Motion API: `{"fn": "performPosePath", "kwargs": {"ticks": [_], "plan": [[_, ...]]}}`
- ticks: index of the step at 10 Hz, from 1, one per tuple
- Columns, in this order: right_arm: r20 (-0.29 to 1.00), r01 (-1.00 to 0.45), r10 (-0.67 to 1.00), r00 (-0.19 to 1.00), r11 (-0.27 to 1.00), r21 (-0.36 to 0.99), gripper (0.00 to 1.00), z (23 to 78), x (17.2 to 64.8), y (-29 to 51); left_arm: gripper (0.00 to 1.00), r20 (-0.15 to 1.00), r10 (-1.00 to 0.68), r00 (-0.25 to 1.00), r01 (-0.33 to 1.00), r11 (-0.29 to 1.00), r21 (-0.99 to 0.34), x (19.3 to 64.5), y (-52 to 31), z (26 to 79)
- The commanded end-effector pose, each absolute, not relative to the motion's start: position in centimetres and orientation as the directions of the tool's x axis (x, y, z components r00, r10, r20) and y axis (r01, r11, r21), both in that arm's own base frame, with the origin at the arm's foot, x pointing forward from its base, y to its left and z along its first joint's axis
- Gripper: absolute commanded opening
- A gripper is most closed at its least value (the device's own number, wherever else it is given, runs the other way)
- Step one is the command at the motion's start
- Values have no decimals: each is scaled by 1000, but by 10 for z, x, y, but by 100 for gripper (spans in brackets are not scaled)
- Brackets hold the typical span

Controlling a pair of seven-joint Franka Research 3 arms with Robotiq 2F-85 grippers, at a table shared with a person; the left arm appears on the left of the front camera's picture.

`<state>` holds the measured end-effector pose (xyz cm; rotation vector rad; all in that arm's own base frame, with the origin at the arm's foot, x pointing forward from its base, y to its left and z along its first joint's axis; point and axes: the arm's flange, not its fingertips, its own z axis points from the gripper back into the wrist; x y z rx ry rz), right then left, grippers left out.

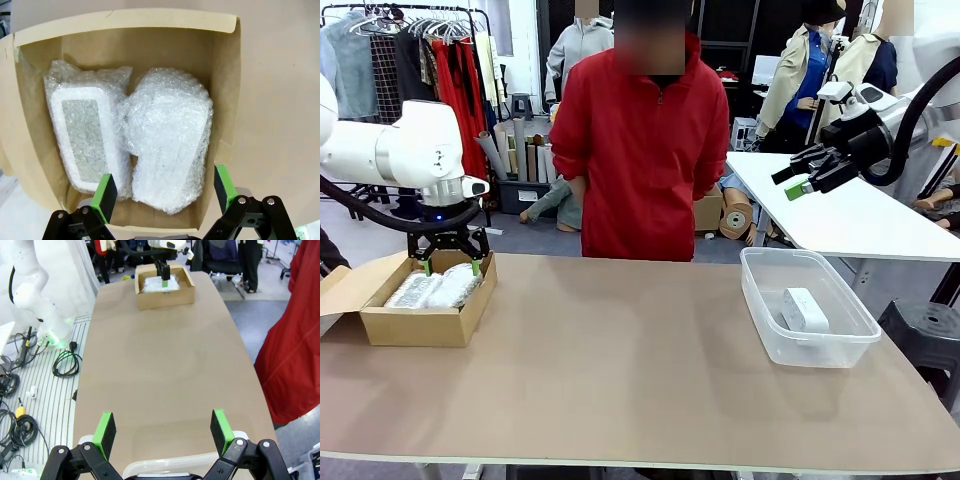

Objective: Separate and place wrapped and unwrapped clocks.
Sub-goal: If the picked Digital clock is wrapped, place it in the Package Box ; if not, place it in the Organizing box.

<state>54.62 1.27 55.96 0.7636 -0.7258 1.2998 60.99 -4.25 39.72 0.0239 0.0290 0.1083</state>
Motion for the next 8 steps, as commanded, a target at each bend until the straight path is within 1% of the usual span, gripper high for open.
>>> {"fn": "performPosePath", "kwargs": {"ticks": [1,8], "plan": [[823,-990,553,131,111,83,100,564,548,13,100,-24,106,994,-105,994,29,610,-41,399],[823,-990,553,131,111,83,100,564,548,13,100,-28,108,994,-108,994,25,610,-43,397]]}}
